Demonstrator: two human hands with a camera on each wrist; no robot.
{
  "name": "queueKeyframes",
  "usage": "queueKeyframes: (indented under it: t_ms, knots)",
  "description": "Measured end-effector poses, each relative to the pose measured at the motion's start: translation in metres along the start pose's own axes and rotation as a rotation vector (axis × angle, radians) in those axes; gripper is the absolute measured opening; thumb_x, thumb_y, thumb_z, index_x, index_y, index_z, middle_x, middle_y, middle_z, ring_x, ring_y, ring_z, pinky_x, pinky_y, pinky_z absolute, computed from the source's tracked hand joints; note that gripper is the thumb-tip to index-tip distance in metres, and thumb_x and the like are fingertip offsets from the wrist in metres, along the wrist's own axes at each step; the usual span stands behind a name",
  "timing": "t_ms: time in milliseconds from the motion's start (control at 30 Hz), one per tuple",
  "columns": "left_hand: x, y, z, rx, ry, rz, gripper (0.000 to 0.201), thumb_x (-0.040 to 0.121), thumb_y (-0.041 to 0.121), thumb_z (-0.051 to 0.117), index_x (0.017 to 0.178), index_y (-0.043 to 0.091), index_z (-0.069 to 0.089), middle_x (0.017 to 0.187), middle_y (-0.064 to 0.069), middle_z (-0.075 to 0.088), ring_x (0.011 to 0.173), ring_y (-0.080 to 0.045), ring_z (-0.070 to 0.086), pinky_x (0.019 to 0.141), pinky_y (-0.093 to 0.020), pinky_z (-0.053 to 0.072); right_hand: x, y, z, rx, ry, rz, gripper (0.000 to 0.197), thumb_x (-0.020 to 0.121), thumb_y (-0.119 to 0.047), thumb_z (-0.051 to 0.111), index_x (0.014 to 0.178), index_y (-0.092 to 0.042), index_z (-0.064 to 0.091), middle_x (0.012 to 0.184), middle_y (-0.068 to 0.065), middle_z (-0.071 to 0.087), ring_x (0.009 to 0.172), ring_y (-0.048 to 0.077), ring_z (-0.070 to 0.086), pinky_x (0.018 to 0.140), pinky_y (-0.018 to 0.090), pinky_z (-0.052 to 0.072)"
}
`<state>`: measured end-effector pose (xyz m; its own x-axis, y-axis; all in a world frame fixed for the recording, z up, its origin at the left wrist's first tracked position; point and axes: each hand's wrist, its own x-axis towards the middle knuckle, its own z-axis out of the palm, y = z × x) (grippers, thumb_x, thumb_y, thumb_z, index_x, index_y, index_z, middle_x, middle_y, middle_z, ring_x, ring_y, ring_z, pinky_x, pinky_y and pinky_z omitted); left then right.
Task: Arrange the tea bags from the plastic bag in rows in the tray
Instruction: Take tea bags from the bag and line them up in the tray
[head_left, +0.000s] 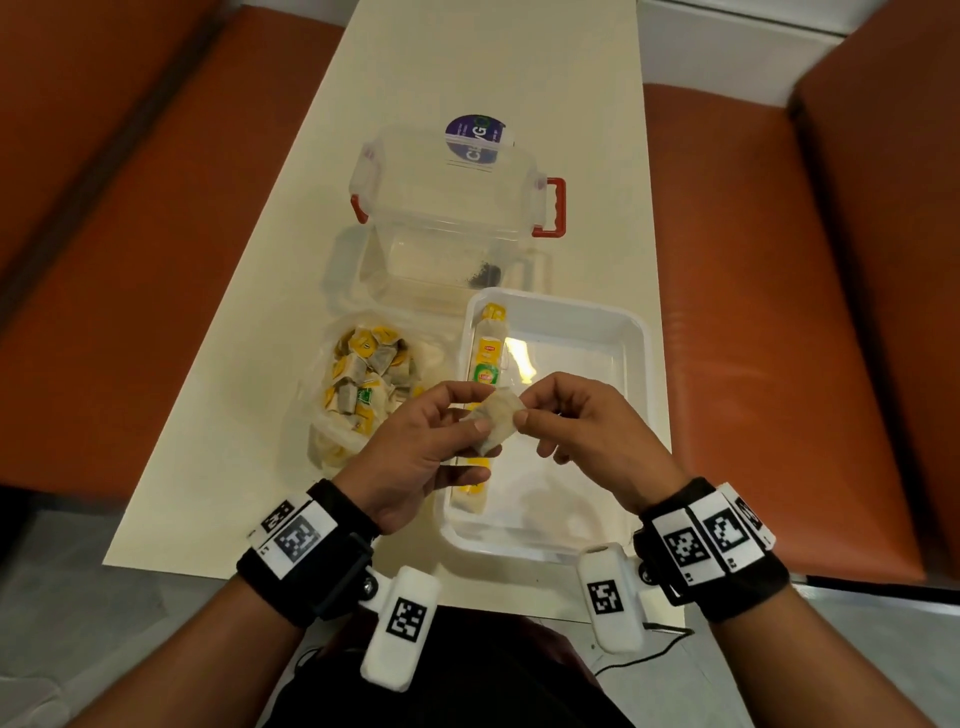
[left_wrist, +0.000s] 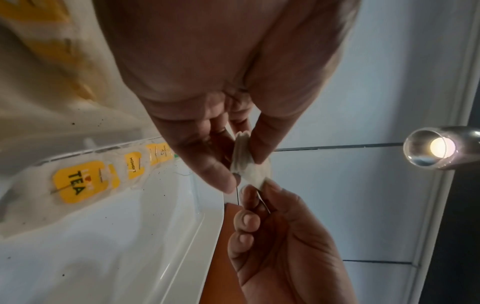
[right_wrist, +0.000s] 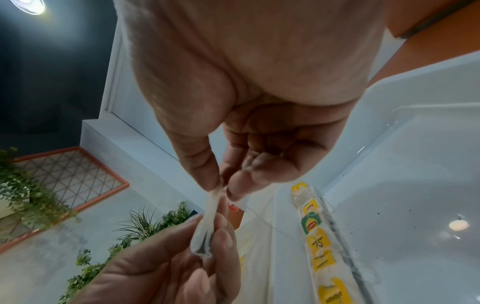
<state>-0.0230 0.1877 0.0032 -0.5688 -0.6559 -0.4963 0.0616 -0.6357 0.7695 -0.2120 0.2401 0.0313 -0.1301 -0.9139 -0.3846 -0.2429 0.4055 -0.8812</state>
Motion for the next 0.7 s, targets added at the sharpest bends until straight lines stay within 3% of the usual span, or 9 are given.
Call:
queueKeyframes:
  t_ms: [167,300,433,600,700]
  knots:
    - [0.003,-0.002,0.006,0.093,-0.021,0.001,0.03,0.088,0.007,0.07,0.118,0.014,0.067,0.094,-0.006,0.071,0.086,-0.015,0.068,0.067,-0.028,0.057,0.003,0.003,-0.006,0.057,0.028,0.002,0.003,0.092,-0.01,0.068,0.093,-0.007,0.069,0.069,-0.006,0.068,0.063,0.012,0.063,0.058,0.024,0.048]
    - [0.009,-0.002,0.012,0.075,0.035,0.017,0.031,0.088,0.007,0.071,0.117,0.012,0.064,0.092,-0.006,0.072,0.083,-0.014,0.068,0.065,-0.027,0.056,0.006,0.006,-0.009,0.138,0.047,0.015,0.011,0.091,-0.016,0.071,0.098,-0.009,0.071,0.074,-0.003,0.069,0.064,0.012,0.061,0.06,0.025,0.047]
    - [0.015,0.0,0.018,0.068,0.079,0.052,0.038,0.087,0.006,0.072,0.123,0.012,0.059,0.103,-0.018,0.073,0.087,-0.015,0.07,0.064,-0.026,0.056,0.008,0.012,-0.009,0.129,0.019,0.028,0.009,0.088,-0.018,0.075,0.095,-0.014,0.072,0.079,-0.005,0.068,0.068,0.009,0.06,0.062,0.027,0.046]
    - [0.017,0.002,0.022,0.113,0.097,0.056,0.045,0.088,0.012,0.073,0.128,0.023,0.056,0.11,-0.009,0.074,0.094,-0.017,0.071,0.068,-0.027,0.057,0.022,0.016,-0.015,0.212,0.082,0.044,0.008,0.092,-0.016,0.069,0.098,-0.01,0.069,0.086,-0.002,0.071,0.08,0.007,0.064,0.074,0.03,0.049]
    - [0.012,0.005,0.02,0.131,0.142,0.064,0.038,0.09,0.021,0.071,0.125,0.024,0.057,0.109,-0.009,0.074,0.087,-0.019,0.072,0.067,-0.029,0.057,0.045,0.023,-0.022,0.196,0.184,0.049,0.012,0.092,-0.015,0.068,0.101,-0.007,0.067,0.09,0.004,0.071,0.083,0.011,0.064,0.075,0.031,0.05]
